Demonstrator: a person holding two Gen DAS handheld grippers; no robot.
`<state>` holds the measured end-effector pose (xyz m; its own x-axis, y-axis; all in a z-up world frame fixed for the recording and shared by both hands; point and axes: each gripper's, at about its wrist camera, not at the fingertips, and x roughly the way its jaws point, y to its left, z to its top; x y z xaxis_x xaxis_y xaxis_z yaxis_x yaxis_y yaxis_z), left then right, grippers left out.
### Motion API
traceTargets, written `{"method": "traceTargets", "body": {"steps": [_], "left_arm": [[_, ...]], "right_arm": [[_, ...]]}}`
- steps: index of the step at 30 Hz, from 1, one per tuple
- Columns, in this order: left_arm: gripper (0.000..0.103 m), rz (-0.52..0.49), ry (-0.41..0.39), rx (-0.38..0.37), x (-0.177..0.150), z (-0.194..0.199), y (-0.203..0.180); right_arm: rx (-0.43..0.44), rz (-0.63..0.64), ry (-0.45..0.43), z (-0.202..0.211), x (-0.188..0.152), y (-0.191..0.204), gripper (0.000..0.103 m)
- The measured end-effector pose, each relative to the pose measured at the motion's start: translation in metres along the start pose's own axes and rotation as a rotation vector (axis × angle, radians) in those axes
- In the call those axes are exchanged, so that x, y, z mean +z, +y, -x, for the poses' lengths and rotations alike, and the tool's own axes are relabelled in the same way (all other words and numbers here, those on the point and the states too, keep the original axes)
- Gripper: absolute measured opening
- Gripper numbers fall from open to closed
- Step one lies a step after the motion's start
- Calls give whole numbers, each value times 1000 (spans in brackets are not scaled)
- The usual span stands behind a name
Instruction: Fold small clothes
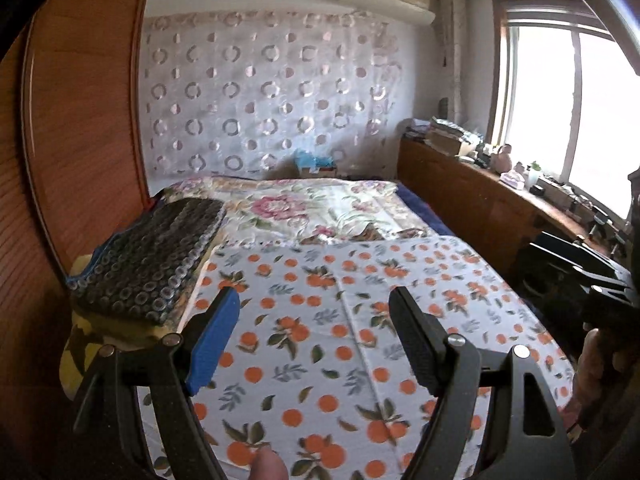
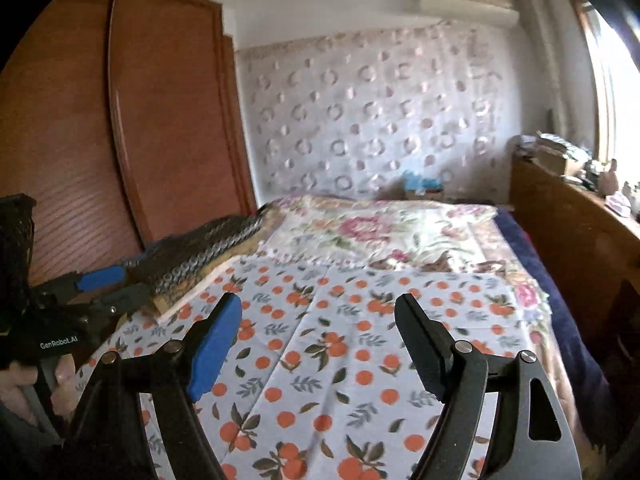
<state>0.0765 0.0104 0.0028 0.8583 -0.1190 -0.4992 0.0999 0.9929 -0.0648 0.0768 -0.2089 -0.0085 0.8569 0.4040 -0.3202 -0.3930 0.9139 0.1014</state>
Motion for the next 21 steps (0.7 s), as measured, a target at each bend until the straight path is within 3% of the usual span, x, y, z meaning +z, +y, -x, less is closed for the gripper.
{"method": "traceTargets", "body": {"steps": [8,21], "left_arm": [[78,-8,-51,15,19,18,-15],[78,-12,-66,38,20,25,-17]], "right_arm": [[-87,-8,-94,21,-8,9,80],[-87,-12,-99,13,-22,14,80]]}}
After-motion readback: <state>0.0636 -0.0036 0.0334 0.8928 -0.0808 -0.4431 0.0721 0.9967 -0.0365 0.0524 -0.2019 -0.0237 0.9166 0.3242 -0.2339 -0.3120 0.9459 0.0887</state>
